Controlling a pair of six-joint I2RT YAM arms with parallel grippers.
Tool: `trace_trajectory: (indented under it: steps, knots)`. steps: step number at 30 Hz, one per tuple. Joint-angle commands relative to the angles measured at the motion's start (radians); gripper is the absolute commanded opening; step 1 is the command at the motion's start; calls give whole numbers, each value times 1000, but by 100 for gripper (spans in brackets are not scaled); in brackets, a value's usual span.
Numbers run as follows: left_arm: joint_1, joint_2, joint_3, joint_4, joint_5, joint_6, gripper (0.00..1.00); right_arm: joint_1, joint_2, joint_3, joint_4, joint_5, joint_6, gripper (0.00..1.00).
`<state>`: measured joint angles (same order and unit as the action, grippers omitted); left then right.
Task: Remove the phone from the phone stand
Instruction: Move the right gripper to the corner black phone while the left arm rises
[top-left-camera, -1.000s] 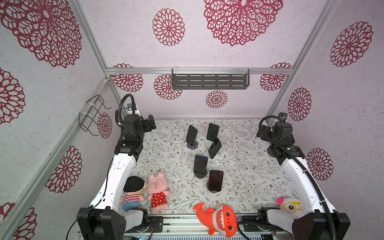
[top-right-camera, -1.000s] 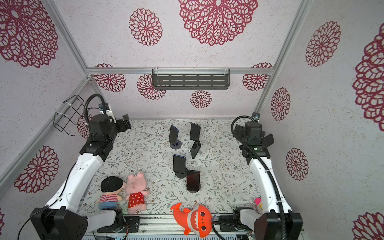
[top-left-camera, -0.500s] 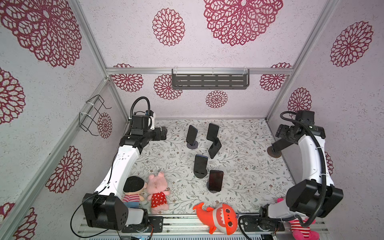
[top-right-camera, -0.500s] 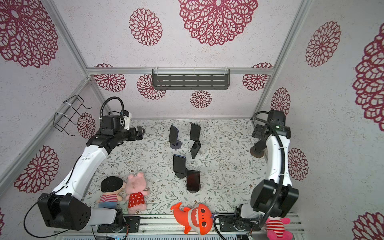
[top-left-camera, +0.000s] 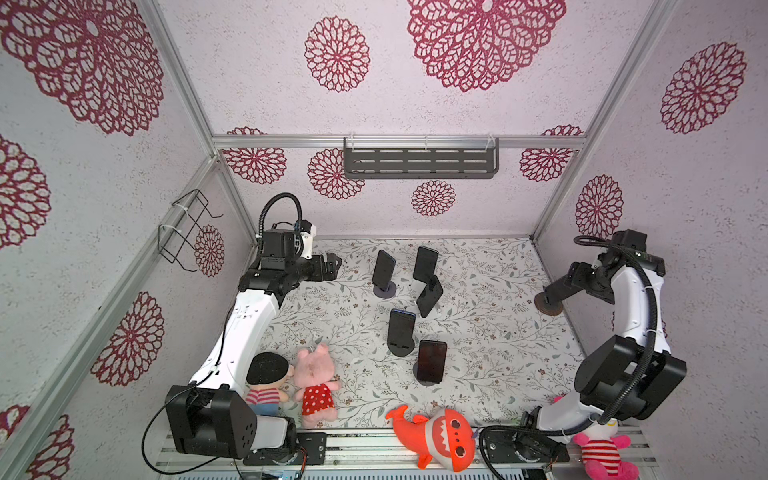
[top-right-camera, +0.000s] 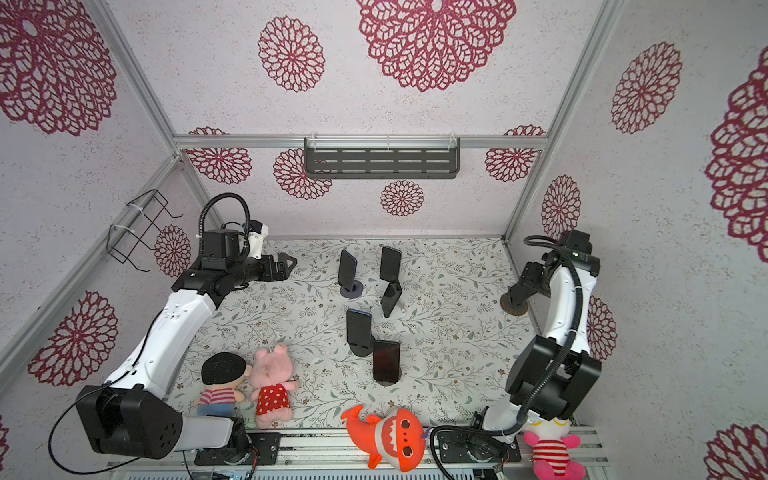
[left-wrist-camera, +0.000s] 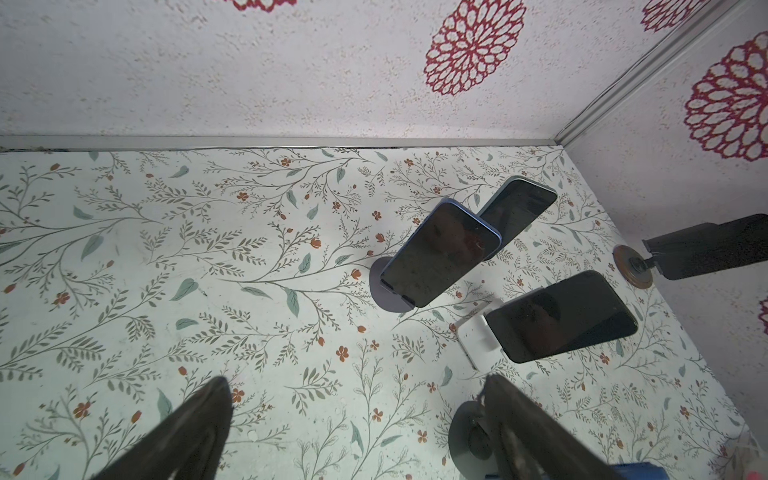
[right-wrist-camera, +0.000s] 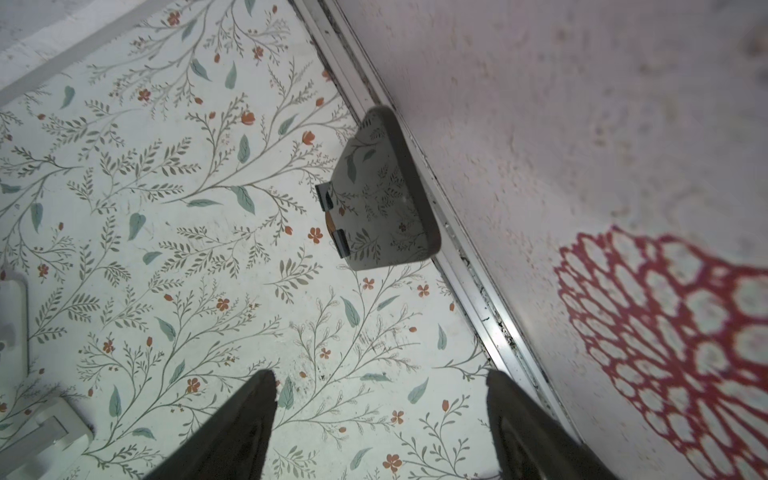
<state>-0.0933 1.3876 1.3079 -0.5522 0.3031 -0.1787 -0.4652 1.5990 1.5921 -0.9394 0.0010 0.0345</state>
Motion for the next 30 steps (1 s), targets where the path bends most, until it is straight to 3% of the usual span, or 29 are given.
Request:
trace_trajectory:
  steps: [1, 8, 14, 30]
  knots:
    - [3, -10, -2, 9, 32, 33, 98, -12, 1, -7, 37, -62, -38, 83]
    - [-12, -2, -14, 22, 37, 41, 98, -22, 47, -59, 130, -72, -78, 82]
    - [-20, 9, -29, 47, 26, 41, 98, -30, 52, -60, 226, -124, -68, 69]
    - [-30, 59, -15, 36, -5, 53, 97, -39, 174, 77, 215, -61, -149, 70]
